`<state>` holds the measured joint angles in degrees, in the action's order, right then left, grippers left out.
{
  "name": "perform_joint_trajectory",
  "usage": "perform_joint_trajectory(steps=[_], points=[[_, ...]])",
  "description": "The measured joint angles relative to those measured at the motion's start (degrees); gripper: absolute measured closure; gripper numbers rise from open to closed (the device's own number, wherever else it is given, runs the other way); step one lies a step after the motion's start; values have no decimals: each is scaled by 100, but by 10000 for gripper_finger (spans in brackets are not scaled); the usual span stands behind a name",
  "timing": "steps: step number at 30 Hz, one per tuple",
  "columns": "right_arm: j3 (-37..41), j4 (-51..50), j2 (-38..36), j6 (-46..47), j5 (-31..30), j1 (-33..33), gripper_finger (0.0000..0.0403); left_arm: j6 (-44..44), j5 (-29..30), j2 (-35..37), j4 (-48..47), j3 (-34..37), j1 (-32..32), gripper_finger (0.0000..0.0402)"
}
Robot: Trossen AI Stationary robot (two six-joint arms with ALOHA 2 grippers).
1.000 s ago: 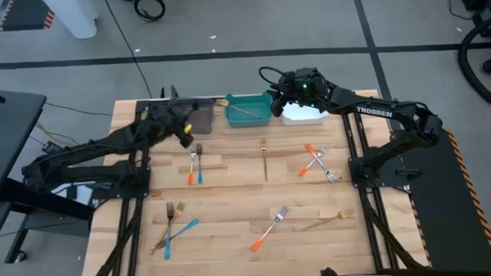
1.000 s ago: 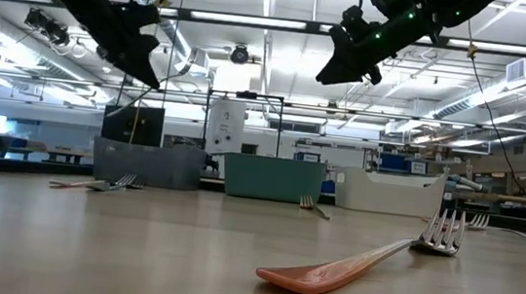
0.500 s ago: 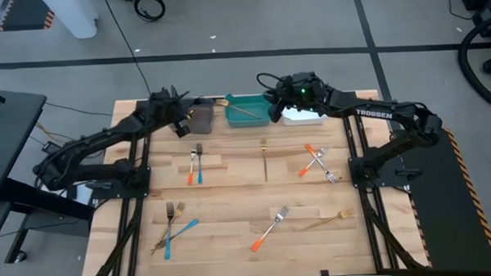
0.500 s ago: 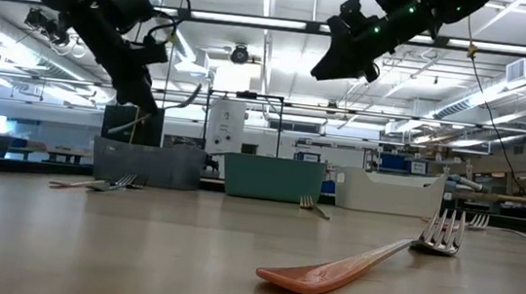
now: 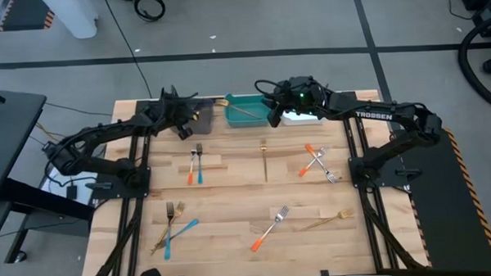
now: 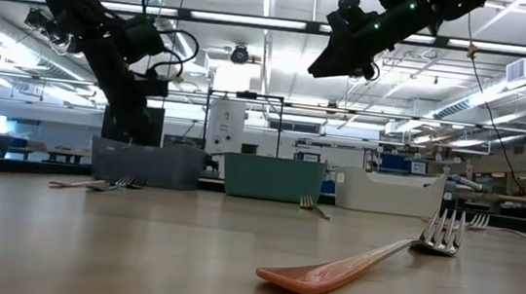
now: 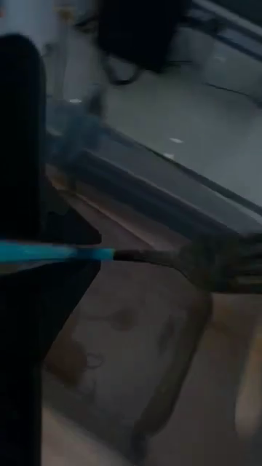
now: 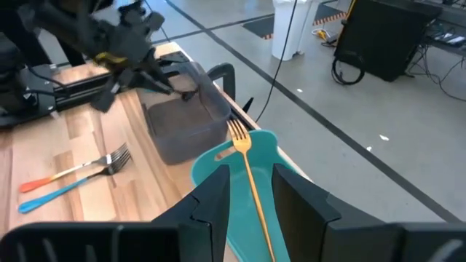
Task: Sort silverware by color (type)
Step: Put the blue fork into the black transparent bin, then put the orange fork into the white bin
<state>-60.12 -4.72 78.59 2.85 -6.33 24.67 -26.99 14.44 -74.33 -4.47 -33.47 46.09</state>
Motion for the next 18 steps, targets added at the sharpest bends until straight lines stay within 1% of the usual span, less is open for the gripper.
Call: perform_joint_trajectory(steps=[3,7,9,11,14,16,18], points=[[0,-112,0,3,9,2,292,390,43,-60,-55,2,87,322],[0,-351,0,16,23,-28,292,405,26,18,-69,-4,86,307],[-1,-422,0,15,29,-95,292,405,32,104,-294,-156,23,307],[0,-526,-6,7,39,-195,292,534,40,220,-662,-426,-71,307],[0,-885,-106,-9,42,-375,292,903,29,333,-1471,-1035,-274,306],[0,-1350,-252,4,40,-508,292,1200,-1,375,-2094,-1485,-438,306],[0,-1919,-414,115,42,-659,292,1414,-276,386,-2667,-1933,-605,306]])
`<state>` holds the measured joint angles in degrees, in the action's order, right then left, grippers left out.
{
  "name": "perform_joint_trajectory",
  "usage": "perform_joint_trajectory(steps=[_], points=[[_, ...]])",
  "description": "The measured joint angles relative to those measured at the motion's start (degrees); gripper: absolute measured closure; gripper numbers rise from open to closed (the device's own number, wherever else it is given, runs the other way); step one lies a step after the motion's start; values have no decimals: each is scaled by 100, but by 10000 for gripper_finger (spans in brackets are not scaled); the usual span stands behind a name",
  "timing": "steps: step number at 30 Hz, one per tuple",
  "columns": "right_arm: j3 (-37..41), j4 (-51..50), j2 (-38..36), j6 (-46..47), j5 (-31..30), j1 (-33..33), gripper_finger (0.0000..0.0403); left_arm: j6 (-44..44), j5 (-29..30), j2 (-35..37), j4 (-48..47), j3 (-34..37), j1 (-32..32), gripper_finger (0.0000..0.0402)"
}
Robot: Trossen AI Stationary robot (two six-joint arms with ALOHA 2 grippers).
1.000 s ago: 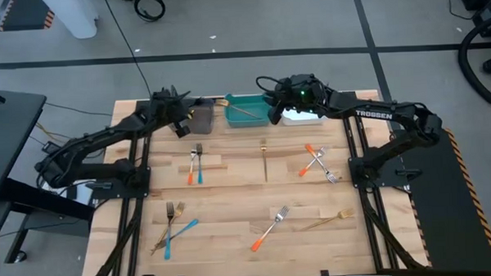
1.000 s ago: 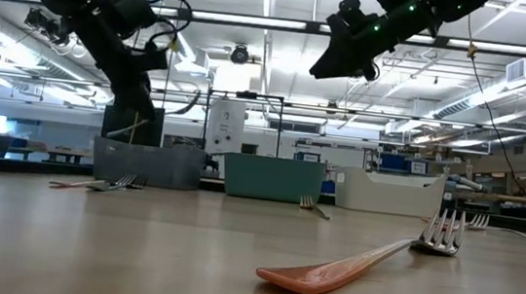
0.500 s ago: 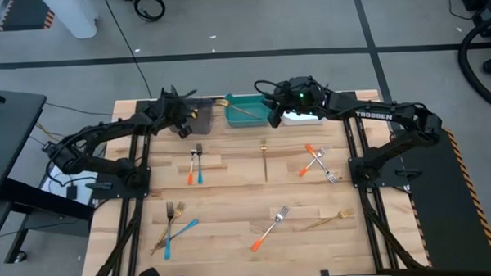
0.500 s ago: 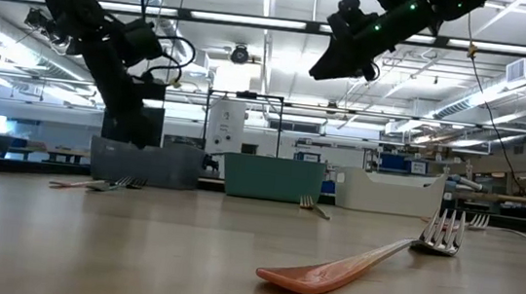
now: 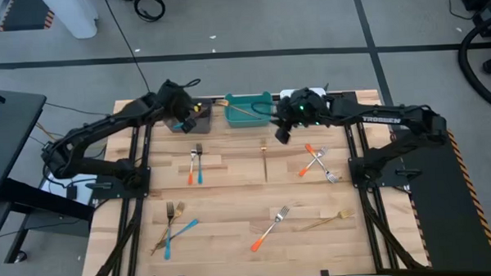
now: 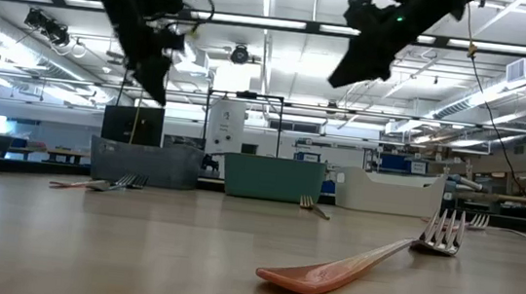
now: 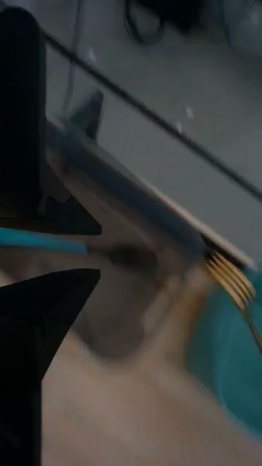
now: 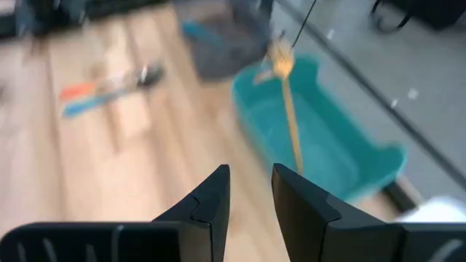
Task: Sort silverware by color (type)
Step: Put the orange fork into the white bin
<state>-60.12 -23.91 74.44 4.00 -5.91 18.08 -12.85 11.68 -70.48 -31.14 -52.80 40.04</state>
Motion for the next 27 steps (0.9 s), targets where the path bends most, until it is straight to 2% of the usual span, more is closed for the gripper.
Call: perform_joint_trajectory(steps=[5,9,15,19,23,27], points=[[-2,-1591,-430,940,3,-357,292,532,-833,4,-518,-696,-476,306],[-2,-2890,-565,2240,239,-571,292,775,-900,2,-327,-802,-891,306],[185,-4430,-523,3261,692,-831,292,1299,-894,-48,7,-798,-1406,306],[534,-4638,-560,3489,713,-1005,292,1413,-894,-44,167,-795,-1633,306],[969,-4239,-556,3529,634,-1000,292,1425,-878,-44,390,-795,-1772,306],[1431,-3971,-554,4022,612,-855,292,1680,-881,-44,522,-795,-1822,306]])
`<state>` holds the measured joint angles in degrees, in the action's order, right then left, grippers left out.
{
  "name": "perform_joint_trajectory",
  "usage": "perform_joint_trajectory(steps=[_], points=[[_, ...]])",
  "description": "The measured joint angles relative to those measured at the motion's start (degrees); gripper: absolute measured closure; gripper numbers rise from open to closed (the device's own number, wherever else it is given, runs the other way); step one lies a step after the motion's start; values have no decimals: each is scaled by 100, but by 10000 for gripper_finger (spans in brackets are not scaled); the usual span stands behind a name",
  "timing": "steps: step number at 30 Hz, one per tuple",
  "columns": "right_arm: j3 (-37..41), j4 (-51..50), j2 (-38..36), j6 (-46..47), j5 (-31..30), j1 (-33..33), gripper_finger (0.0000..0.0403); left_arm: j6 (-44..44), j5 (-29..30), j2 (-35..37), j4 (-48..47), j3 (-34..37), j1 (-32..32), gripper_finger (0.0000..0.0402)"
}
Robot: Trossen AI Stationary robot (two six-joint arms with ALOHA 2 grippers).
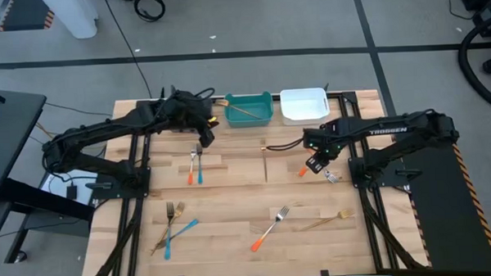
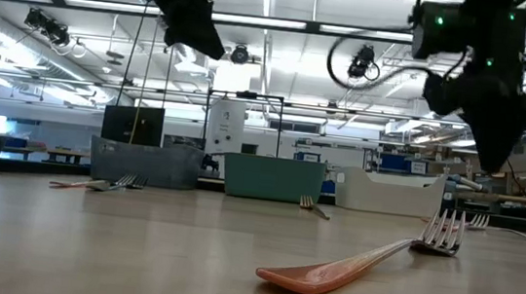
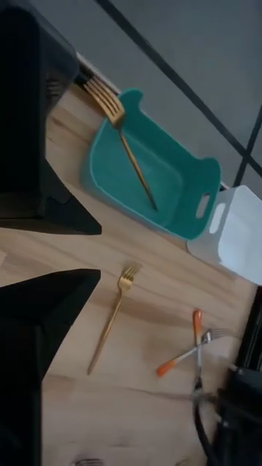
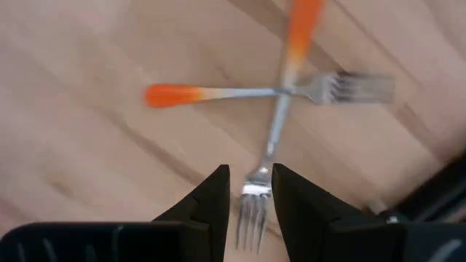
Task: Sort silverware by color (type)
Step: Put the orange fork into the white bin
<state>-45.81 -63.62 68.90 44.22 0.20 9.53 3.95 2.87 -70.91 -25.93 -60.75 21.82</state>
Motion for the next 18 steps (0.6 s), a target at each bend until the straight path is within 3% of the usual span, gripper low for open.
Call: perform_joint_trajectory(steps=[12,14,18], points=[[969,1056,9,-1,105,191,292,144,7,0,-17,0,4,306],[969,1339,9,-643,110,189,291,144,7,0,-9,0,4,306],[969,1848,9,-2860,58,210,291,146,7,0,81,0,4,306]])
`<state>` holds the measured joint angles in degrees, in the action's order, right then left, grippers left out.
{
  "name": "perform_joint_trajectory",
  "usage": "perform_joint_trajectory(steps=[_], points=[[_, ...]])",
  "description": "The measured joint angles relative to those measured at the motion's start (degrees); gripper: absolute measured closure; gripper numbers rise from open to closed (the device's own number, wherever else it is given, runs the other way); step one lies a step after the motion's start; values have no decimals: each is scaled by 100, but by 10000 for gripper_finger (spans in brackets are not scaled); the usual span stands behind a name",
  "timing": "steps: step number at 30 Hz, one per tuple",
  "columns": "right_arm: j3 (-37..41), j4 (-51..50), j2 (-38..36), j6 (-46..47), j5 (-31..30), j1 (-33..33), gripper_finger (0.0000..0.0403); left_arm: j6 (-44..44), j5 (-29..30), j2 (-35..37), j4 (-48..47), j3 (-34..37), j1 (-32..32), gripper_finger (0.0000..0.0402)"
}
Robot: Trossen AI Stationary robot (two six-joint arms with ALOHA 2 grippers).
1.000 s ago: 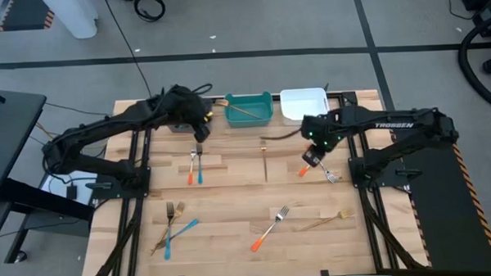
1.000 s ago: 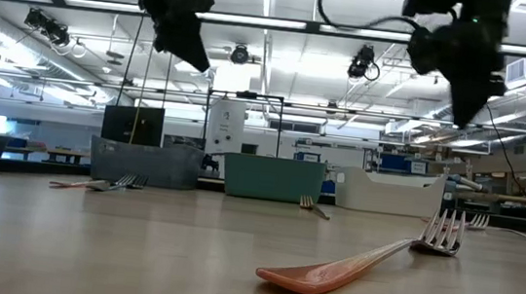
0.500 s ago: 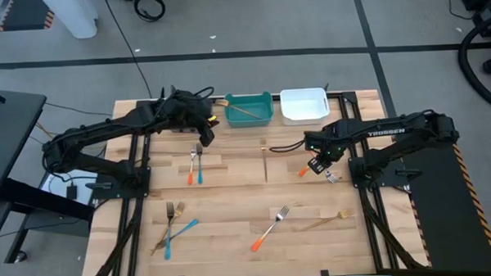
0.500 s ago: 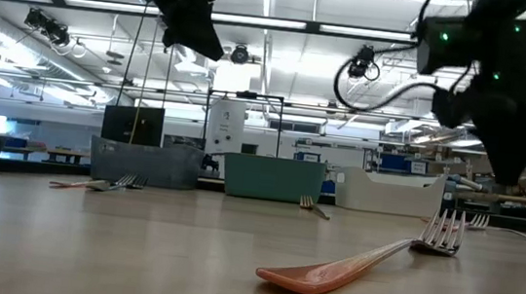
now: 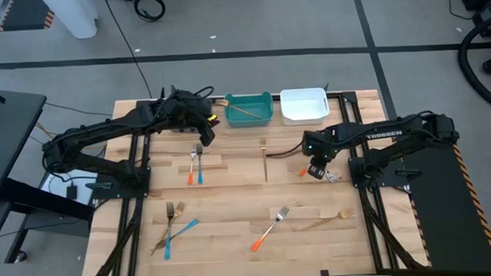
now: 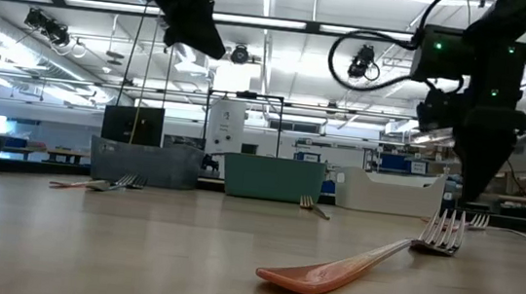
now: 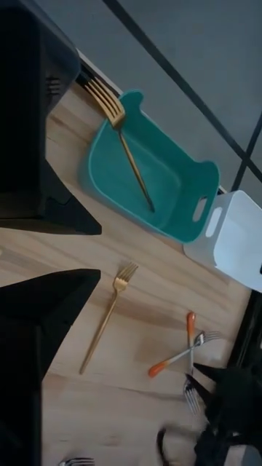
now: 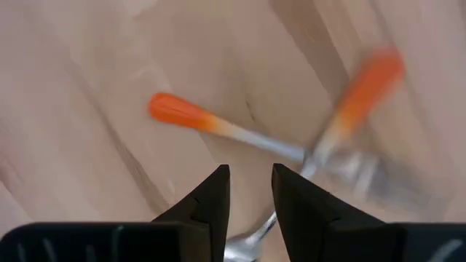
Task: Sort silverware by color (type)
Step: Put the orange fork into the white bin
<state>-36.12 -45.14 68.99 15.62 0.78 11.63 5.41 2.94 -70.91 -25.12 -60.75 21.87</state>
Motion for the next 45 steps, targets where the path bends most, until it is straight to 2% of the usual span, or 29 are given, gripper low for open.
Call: perform_joint_trajectory(steps=[5,9,11,13,17,25,30,40,45], points=[[2,131,77,-211,-28,339,291,24,0,0,125,0,0,306],[1,630,83,-70,492,425,291,149,0,0,128,0,0,306],[-15,1090,83,553,578,427,291,149,0,0,128,1,0,306],[-24,1388,83,1692,445,425,291,151,0,0,130,2,0,306],[-24,1081,124,3872,185,407,291,317,-1,0,132,2,2,306],[-22,272,131,6117,-387,106,292,1108,-6,0,133,2,1,306],[-22,301,131,7282,-1002,-142,292,1177,-4,0,133,2,2,306],[-22,4,141,8940,-1378,-631,306,848,-2,0,133,2,2,306],[-22,-145,348,9387,-1500,-779,319,829,-2,0,133,2,2,306]])
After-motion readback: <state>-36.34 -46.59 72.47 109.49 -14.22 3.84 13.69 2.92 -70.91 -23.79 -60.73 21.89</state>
